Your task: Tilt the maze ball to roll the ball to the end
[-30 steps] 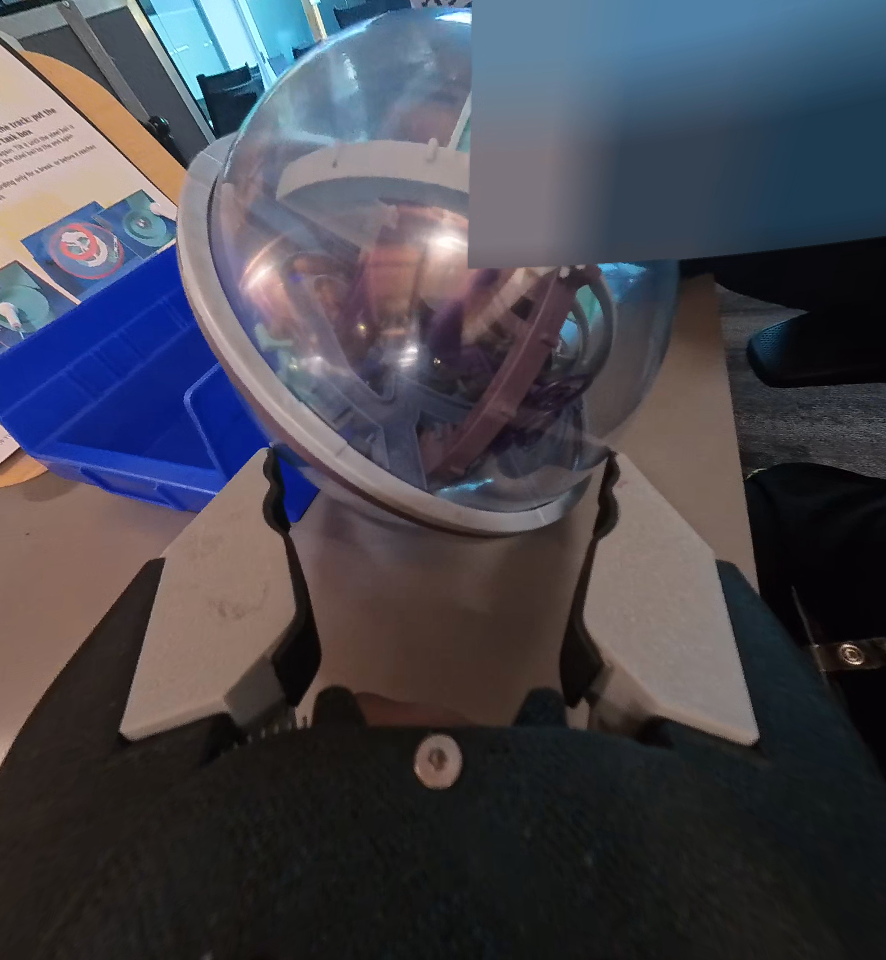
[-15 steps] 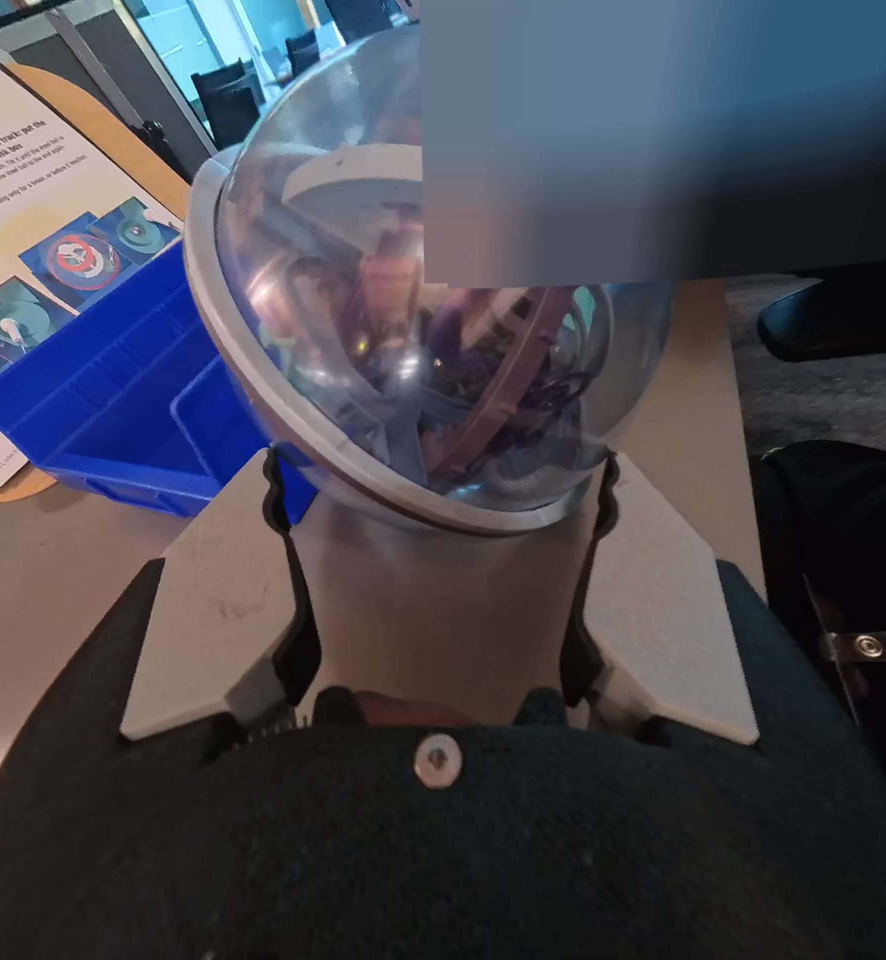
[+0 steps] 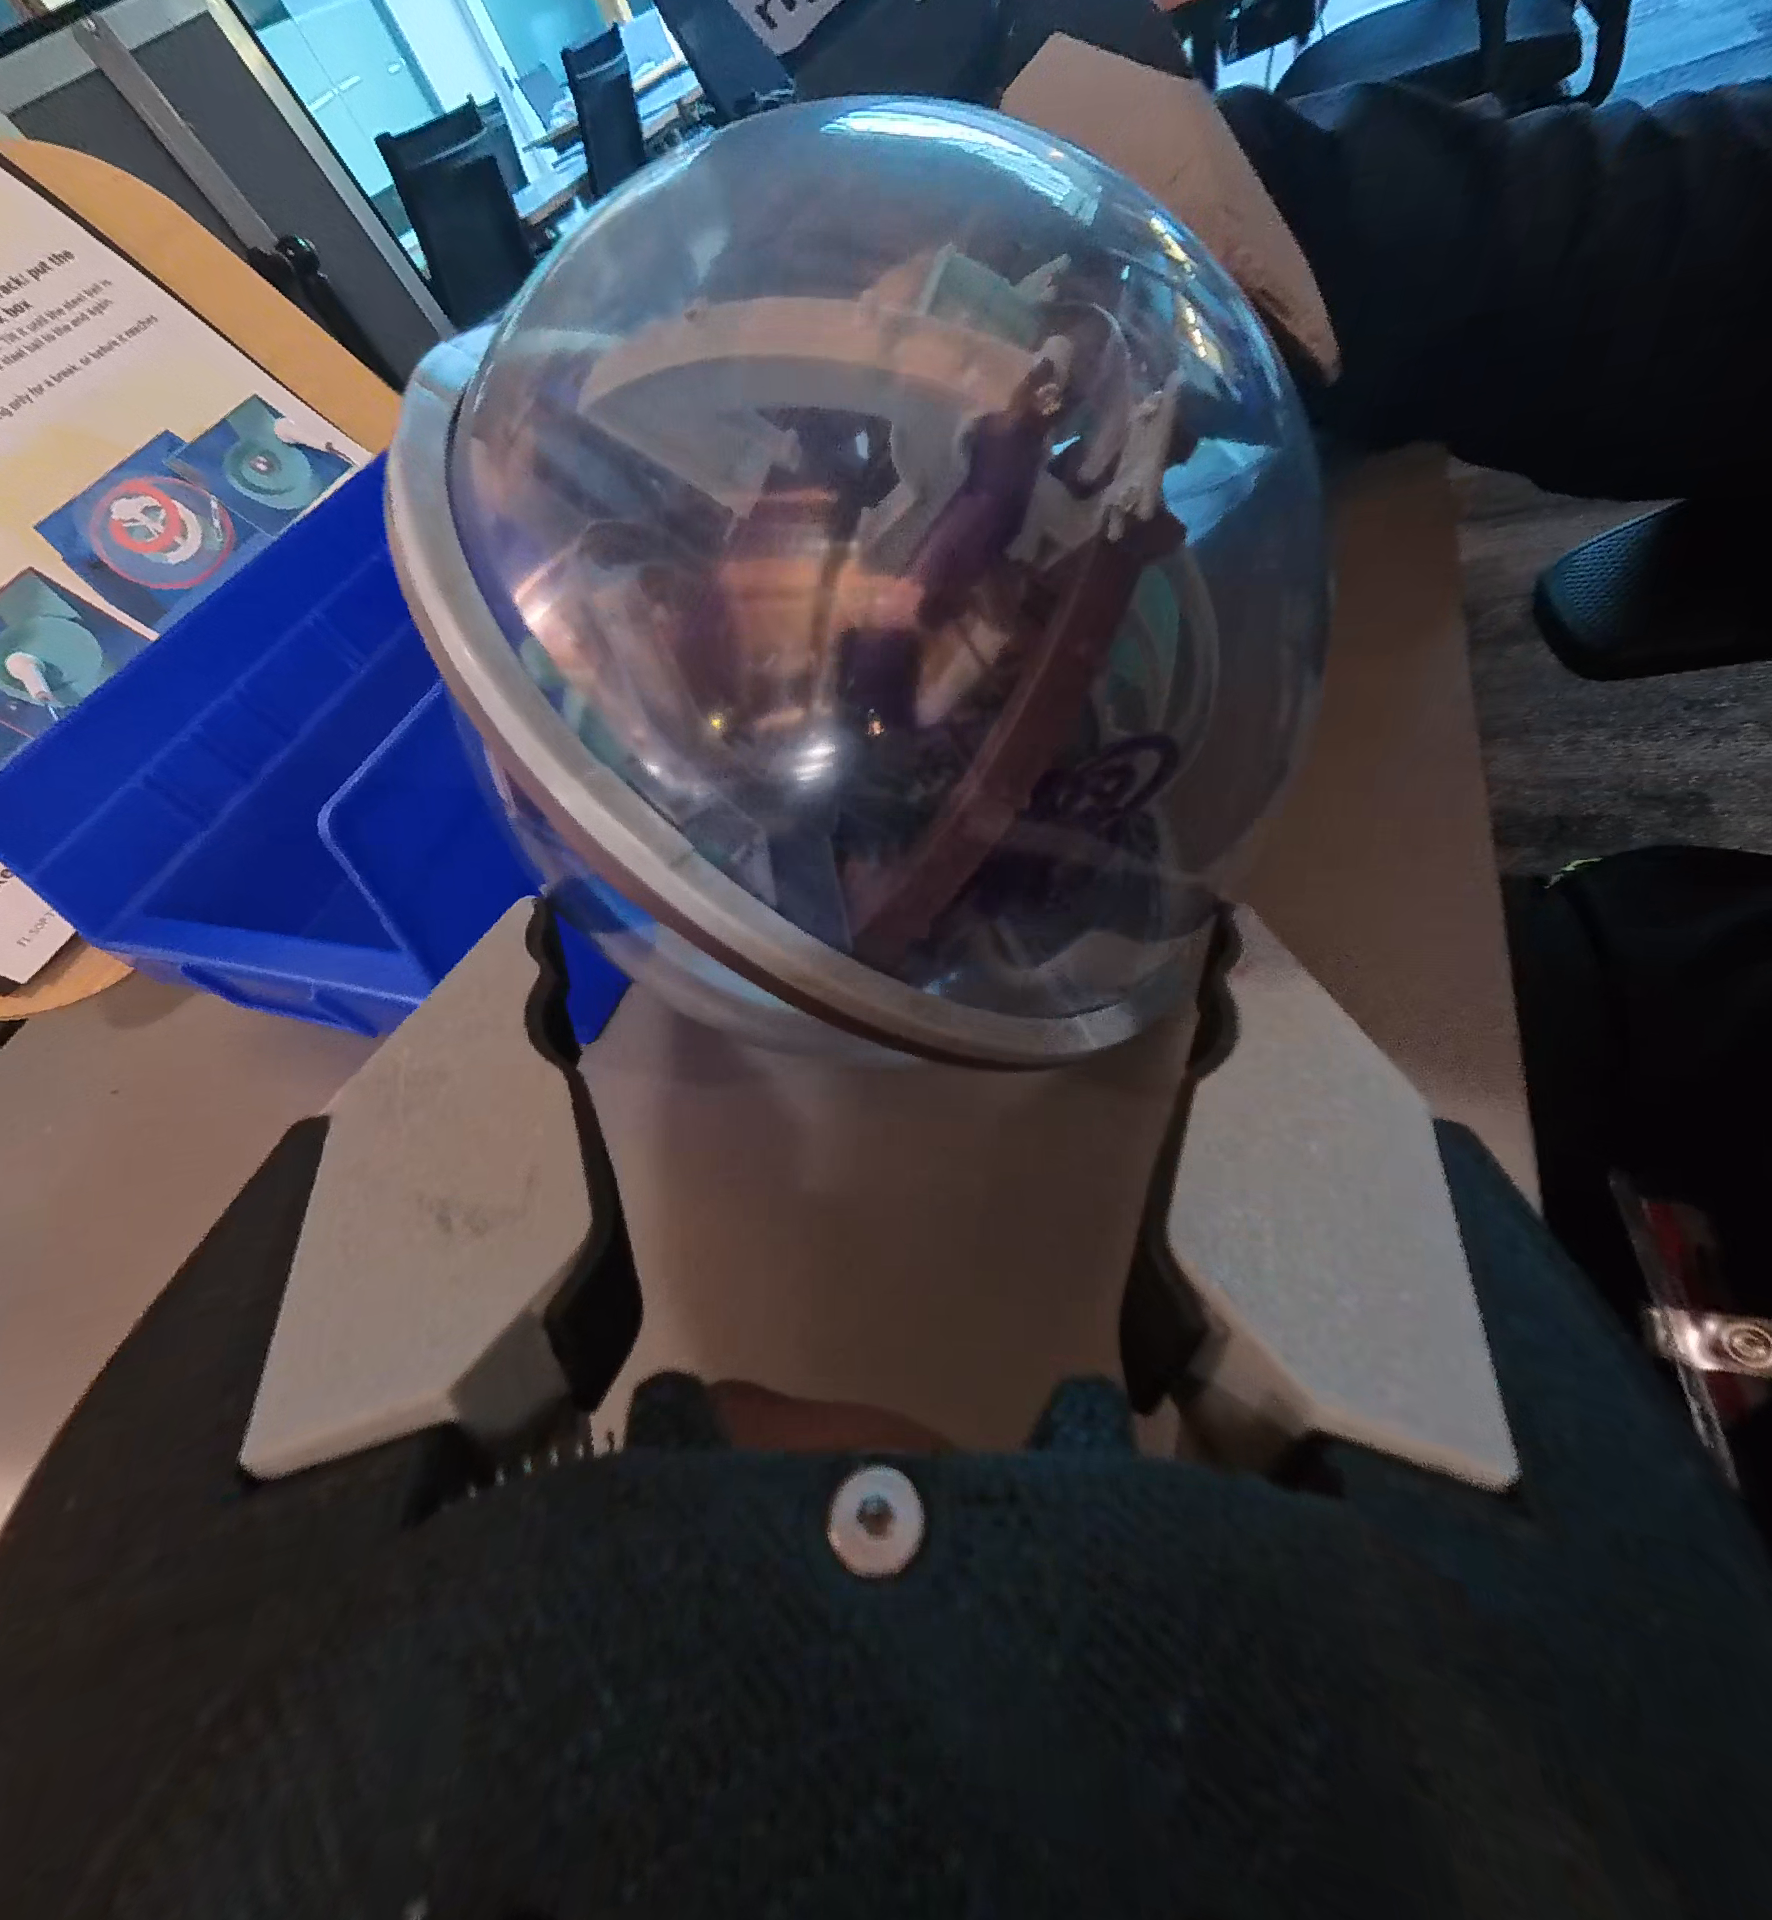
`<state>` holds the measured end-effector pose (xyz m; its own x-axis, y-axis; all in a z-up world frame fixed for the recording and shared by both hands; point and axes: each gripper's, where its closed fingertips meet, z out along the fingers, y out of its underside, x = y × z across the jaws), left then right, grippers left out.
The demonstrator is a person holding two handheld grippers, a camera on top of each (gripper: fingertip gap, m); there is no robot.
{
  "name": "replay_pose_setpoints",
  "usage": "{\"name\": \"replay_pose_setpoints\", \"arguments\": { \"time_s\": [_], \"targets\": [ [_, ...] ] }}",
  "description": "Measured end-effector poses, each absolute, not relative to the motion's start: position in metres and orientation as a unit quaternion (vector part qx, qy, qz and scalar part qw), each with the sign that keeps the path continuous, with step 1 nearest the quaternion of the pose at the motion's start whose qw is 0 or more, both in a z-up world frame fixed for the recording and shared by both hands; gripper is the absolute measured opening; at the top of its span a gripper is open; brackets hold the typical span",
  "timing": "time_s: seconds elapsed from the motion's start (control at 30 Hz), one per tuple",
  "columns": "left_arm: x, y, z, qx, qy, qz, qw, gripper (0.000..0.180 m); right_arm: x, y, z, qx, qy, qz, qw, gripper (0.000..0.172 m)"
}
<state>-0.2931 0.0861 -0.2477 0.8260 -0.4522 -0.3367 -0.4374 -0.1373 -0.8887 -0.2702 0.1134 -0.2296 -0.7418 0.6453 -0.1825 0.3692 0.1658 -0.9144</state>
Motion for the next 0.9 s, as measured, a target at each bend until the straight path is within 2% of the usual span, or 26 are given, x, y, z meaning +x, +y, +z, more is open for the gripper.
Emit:
{"name": "replay_pose_setpoints", "arguments": {
  "time_s": [0.9],
  "targets": [
    [-0.2996, 0.0882, -0.2525, -0.771, 0.283, -0.024, 0.569, 0.118, -0.2795, 0.1138, -0.2254, -0.366, -0.734, 0.557, 0.128, 0.158]
  ]
}}
